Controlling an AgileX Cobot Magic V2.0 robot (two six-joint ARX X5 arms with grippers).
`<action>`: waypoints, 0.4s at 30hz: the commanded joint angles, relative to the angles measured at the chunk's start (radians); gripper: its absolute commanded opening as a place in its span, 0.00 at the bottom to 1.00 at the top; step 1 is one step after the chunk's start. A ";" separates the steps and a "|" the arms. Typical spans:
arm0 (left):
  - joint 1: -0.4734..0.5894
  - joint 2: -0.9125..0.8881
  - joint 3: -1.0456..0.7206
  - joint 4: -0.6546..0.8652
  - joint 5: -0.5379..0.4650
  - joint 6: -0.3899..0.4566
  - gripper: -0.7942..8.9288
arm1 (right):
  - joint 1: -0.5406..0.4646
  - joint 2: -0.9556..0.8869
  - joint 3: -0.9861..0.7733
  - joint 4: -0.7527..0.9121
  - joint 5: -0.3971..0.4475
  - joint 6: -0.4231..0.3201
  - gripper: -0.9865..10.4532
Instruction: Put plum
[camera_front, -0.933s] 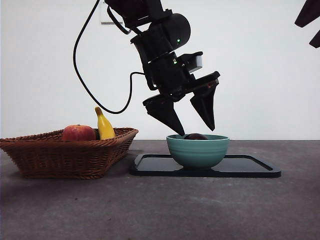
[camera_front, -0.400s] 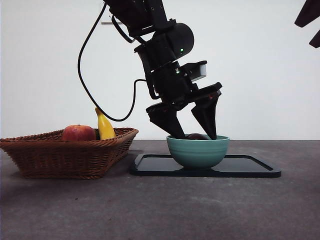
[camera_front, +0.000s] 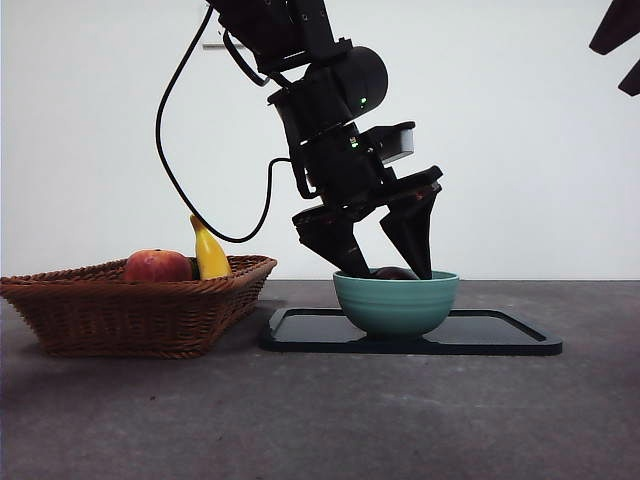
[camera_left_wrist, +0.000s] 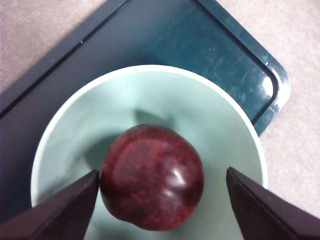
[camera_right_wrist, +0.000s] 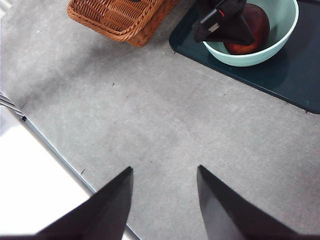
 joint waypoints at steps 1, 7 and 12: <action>-0.011 0.041 0.029 -0.003 -0.004 0.016 0.50 | 0.007 0.006 0.005 0.009 -0.002 -0.013 0.26; -0.011 0.045 0.029 -0.020 -0.016 0.036 0.50 | 0.007 0.006 0.005 0.009 0.005 -0.015 0.26; -0.016 0.045 0.029 -0.018 -0.030 0.042 0.45 | 0.007 0.006 0.005 0.010 0.005 -0.018 0.26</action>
